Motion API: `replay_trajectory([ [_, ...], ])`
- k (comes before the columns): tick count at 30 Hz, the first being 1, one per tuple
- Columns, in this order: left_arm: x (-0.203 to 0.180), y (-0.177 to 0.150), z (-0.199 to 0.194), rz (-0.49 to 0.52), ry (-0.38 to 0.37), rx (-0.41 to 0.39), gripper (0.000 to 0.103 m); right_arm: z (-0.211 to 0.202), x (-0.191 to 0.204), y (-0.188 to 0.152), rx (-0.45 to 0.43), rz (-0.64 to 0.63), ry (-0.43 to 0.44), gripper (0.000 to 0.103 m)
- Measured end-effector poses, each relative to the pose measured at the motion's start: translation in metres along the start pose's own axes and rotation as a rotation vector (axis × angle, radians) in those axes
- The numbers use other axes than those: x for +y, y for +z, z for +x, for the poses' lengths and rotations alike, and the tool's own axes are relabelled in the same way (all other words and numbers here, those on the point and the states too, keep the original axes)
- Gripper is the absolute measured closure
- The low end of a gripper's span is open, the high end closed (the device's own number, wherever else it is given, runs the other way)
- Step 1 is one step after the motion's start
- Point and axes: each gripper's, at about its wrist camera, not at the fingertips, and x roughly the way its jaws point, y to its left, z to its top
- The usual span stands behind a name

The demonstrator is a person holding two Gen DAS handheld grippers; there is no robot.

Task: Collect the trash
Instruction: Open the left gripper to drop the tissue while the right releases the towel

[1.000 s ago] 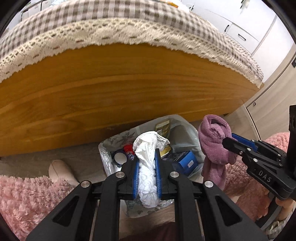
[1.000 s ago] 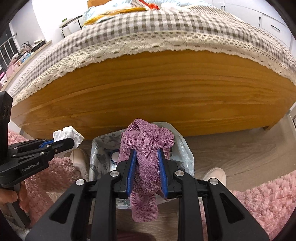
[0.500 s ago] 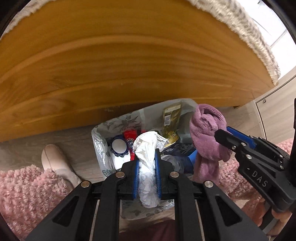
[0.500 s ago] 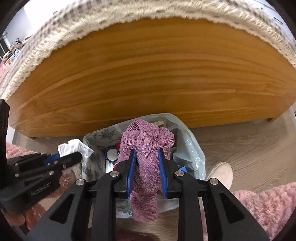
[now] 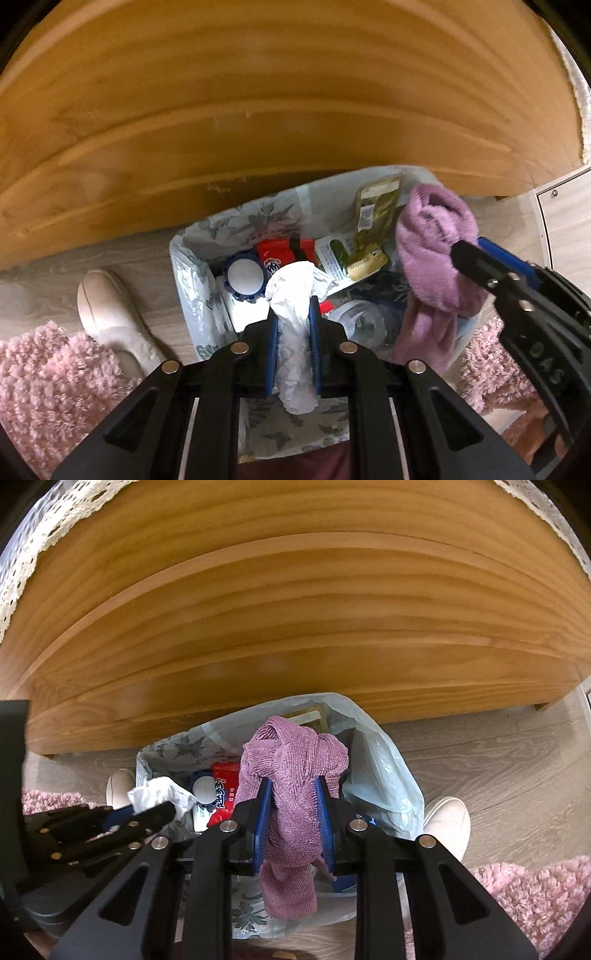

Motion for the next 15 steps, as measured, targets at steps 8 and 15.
replay_trajectory([
  [8, 0.003, 0.0021, 0.0074, -0.03, -0.037, 0.051, 0.086, 0.0051, 0.0017, -0.0004, 0.005, 0.001, -0.007, 0.079],
  [15, 0.0048, -0.0008, 0.003, -0.069, -0.039, 0.079, 0.011, 0.0085, 0.0045, -0.0019, 0.011, -0.003, -0.017, 0.079],
])
